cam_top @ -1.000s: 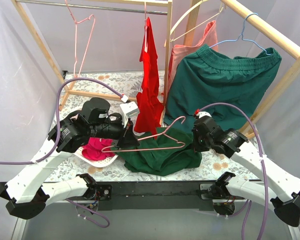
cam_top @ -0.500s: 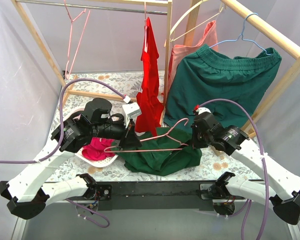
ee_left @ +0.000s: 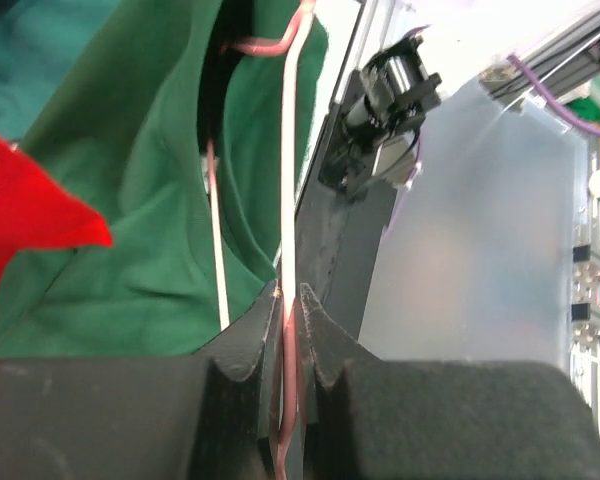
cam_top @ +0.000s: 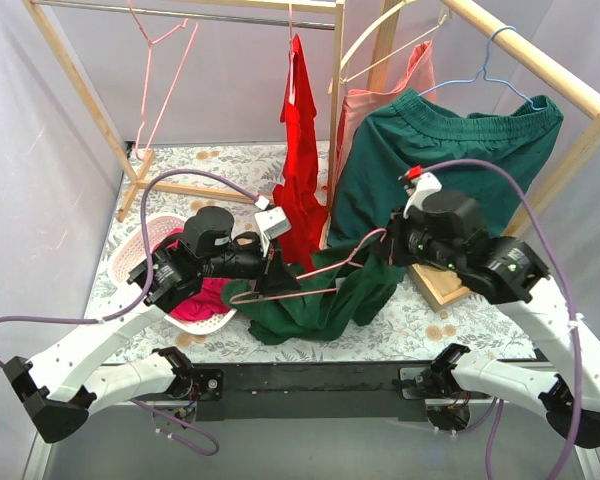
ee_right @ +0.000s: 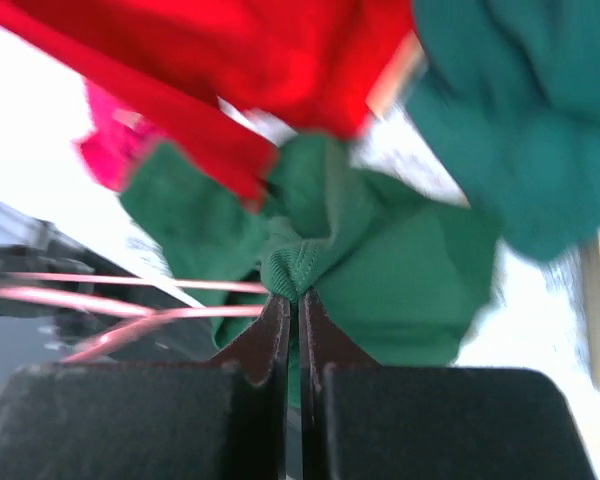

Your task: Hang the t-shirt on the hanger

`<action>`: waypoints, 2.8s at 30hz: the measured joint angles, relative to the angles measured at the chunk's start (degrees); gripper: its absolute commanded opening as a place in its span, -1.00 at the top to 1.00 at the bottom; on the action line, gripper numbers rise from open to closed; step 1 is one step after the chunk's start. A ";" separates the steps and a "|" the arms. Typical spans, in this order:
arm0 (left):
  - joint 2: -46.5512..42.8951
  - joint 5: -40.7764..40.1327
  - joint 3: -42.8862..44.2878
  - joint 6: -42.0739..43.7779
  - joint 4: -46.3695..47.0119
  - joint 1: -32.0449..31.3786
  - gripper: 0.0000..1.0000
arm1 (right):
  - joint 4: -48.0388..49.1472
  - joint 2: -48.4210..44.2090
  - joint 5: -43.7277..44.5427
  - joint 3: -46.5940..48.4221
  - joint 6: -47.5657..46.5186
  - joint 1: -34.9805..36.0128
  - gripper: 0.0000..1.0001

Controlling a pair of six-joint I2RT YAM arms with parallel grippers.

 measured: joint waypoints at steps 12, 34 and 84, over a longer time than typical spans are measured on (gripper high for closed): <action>-3.89 2.14 -11.06 -10.16 22.45 0.00 1.00 | 7.87 -2.75 -0.39 -5.40 -0.26 0.61 0.97; 1.11 2.12 -28.74 -26.05 44.74 -1.88 1.00 | 9.49 -12.85 8.94 -26.69 7.04 -0.57 -0.14; 20.48 -12.72 -15.52 -30.18 39.01 -14.08 -0.24 | 16.35 -14.91 11.43 -29.64 7.72 0.22 0.97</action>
